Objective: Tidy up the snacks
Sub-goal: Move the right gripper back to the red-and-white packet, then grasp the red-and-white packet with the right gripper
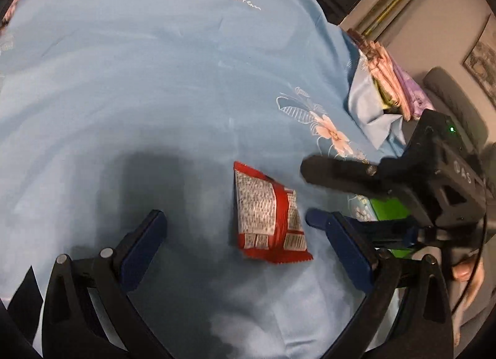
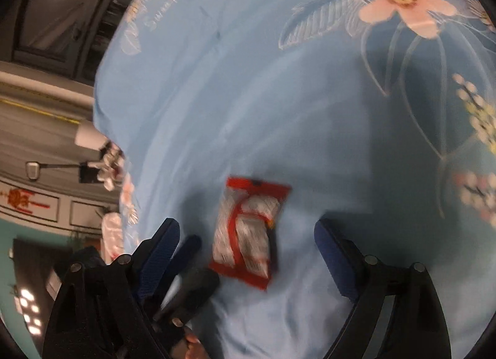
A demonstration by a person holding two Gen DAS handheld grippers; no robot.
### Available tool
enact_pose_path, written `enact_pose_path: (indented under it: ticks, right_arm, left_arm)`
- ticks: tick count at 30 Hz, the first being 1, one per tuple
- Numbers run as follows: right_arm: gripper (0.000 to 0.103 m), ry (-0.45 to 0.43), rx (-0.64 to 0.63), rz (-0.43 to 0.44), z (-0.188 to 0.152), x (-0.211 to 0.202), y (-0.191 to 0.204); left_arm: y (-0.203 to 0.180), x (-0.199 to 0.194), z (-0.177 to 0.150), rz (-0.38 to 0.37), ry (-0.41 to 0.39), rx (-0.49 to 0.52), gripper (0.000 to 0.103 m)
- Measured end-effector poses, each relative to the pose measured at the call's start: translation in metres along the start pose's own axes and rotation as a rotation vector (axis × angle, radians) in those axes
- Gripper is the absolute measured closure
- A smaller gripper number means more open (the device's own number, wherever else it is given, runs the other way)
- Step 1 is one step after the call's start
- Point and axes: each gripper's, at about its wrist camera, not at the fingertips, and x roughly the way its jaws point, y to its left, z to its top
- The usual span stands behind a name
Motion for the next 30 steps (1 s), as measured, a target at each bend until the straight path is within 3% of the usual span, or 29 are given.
enact_pose_path:
  ticks: [5, 10, 11, 12, 13, 15, 17, 19, 22, 28, 30]
  right_arm:
    - [0.014, -0.014, -0.013, 0.074, -0.002, 0.007, -0.001]
    - [0.027, 0.008, -0.027, 0.042, -0.004, 0.011, 0.005]
    - [0.032, 0.025, -0.031, 0.062, -0.004, 0.014, 0.004]
    - [0.039, 0.036, -0.038, 0.072, -0.007, 0.017, 0.005]
    - [0.042, 0.042, -0.047, 0.066, -0.005, 0.019, 0.005]
    - [0.056, 0.038, -0.058, 0.036, -0.006, 0.018, 0.005]
    - [0.07, 0.044, -0.034, 0.041, -0.003, 0.021, -0.002]
    - [0.071, 0.037, -0.013, 0.095, -0.003, 0.019, -0.012]
    - [0.072, 0.015, -0.02, 0.079, -0.003, 0.018, -0.009]
    - [0.072, -0.006, -0.02, 0.127, -0.003, 0.016, -0.009]
    - [0.074, -0.029, -0.037, 0.1, -0.004, 0.01, -0.006]
  left_arm:
    - [0.019, -0.002, 0.012, -0.127, 0.015, -0.118, 0.002]
    - [-0.007, 0.007, 0.007, -0.032, 0.054, 0.01, 0.007]
    - [-0.012, 0.009, 0.005, -0.04, 0.066, 0.029, 0.014]
    - [-0.013, 0.011, 0.004, -0.065, 0.076, 0.03, 0.03]
    - [-0.012, 0.012, 0.002, -0.096, 0.096, 0.022, 0.04]
    - [-0.01, 0.015, 0.001, -0.098, 0.108, 0.035, 0.053]
    - [-0.002, 0.015, 0.001, -0.113, 0.112, 0.004, 0.057]
    - [0.003, 0.015, 0.001, -0.13, 0.112, -0.011, 0.058]
    - [-0.002, 0.013, 0.0, -0.1, 0.105, 0.004, 0.059]
    - [-0.001, 0.012, 0.001, -0.125, 0.114, -0.011, 0.061]
    - [-0.005, 0.011, 0.003, -0.132, 0.125, -0.014, 0.071]
